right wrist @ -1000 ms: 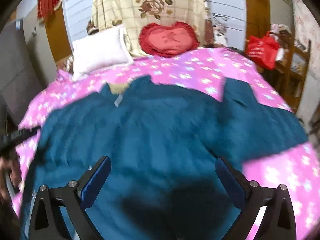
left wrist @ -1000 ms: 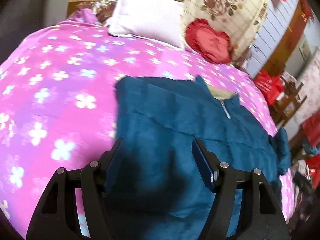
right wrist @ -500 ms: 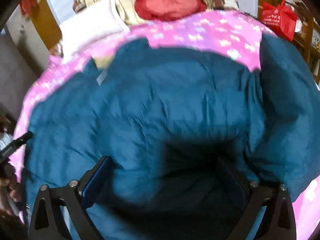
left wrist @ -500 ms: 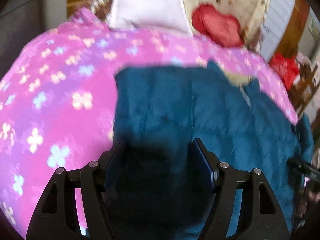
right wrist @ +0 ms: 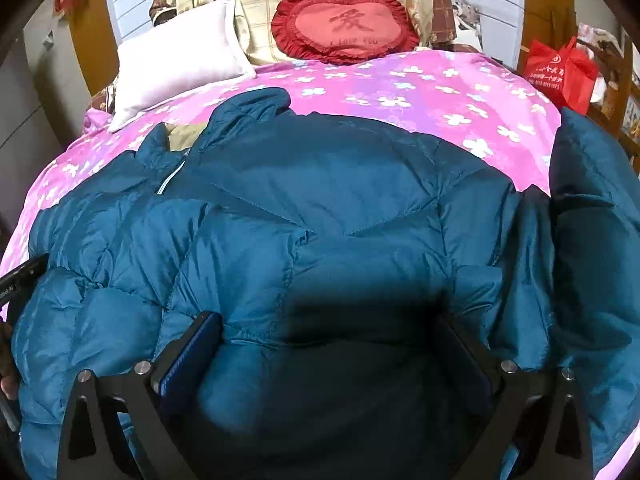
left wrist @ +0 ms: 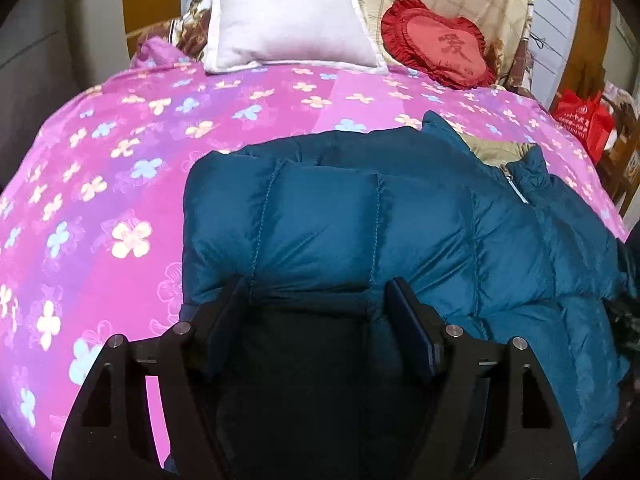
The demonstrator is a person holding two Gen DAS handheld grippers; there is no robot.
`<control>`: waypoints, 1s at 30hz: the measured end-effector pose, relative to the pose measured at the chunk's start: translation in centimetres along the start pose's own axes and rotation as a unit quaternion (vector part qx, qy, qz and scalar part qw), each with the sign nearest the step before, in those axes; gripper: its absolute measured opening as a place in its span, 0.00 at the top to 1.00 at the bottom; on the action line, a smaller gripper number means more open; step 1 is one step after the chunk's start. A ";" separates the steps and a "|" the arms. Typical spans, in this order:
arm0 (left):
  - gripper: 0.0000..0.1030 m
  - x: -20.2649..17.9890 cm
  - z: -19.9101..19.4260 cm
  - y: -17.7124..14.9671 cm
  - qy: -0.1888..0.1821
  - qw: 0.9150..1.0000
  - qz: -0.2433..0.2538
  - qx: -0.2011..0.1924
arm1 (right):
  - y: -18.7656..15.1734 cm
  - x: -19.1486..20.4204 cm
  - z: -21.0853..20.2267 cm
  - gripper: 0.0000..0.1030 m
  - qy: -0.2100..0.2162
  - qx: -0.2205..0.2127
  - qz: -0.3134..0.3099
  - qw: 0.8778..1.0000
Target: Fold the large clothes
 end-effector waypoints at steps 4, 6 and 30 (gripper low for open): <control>0.29 -0.9 -3.4 -0.2 -0.007 1.000 -0.004 -0.002 | -0.5 -1.0 -2.1 0.00 0.001 0.007 0.007 1.000; 0.29 -1.6 -5.6 -1.0 -0.016 1.000 0.011 -0.017 | -0.8 -2.0 -4.8 0.00 0.004 -0.018 0.038 0.999; 0.23 -1.6 -7.8 -10.2 0.000 1.000 -0.010 -0.001 | -7.7 -29.7 -10.7 0.00 -0.174 -0.010 0.240 0.955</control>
Point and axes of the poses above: each gripper's, at about its wrist camera, not at the fingertips, and z roughly the way its jaws point, x to its left, y to its top, the point moved 1 cm from there along z, roughly the way its jaws point, and after that the axes turned 12 degrees about -y, right-handed, at the moved point
